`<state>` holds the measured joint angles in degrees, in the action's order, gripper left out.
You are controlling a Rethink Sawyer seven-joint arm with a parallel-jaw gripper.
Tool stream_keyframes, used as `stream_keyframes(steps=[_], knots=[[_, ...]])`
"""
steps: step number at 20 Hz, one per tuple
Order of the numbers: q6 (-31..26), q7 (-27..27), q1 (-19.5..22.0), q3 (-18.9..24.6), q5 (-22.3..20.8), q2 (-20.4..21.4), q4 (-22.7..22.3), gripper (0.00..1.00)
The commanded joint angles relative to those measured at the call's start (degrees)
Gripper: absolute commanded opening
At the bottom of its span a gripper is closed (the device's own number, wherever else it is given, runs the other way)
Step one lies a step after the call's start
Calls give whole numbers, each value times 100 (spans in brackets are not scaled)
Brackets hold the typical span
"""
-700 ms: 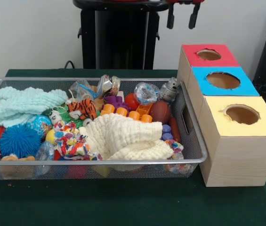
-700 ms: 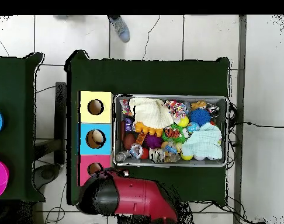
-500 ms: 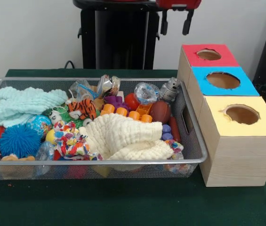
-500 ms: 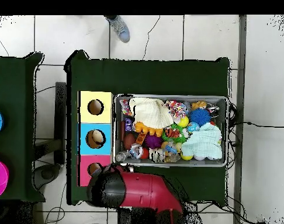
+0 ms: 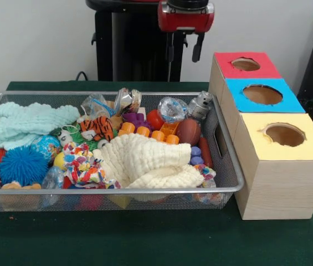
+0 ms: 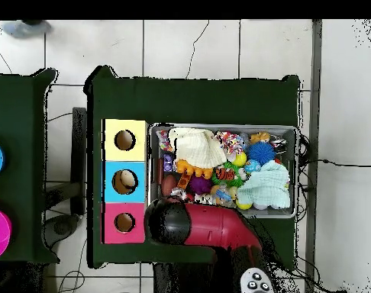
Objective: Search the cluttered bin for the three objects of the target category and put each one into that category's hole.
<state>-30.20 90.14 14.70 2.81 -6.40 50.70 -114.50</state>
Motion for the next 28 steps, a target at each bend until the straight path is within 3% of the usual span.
stream_keyframes(steps=[1, 15, 28], knots=[[-337, -701, 534, 680, -524, -568, 917, 100], [-360, -916, 1059, 1061, -1368, -1133, 1866, 100], [-1607, -1425, 1440, 1598, -1474, -1094, 2715, 100]])
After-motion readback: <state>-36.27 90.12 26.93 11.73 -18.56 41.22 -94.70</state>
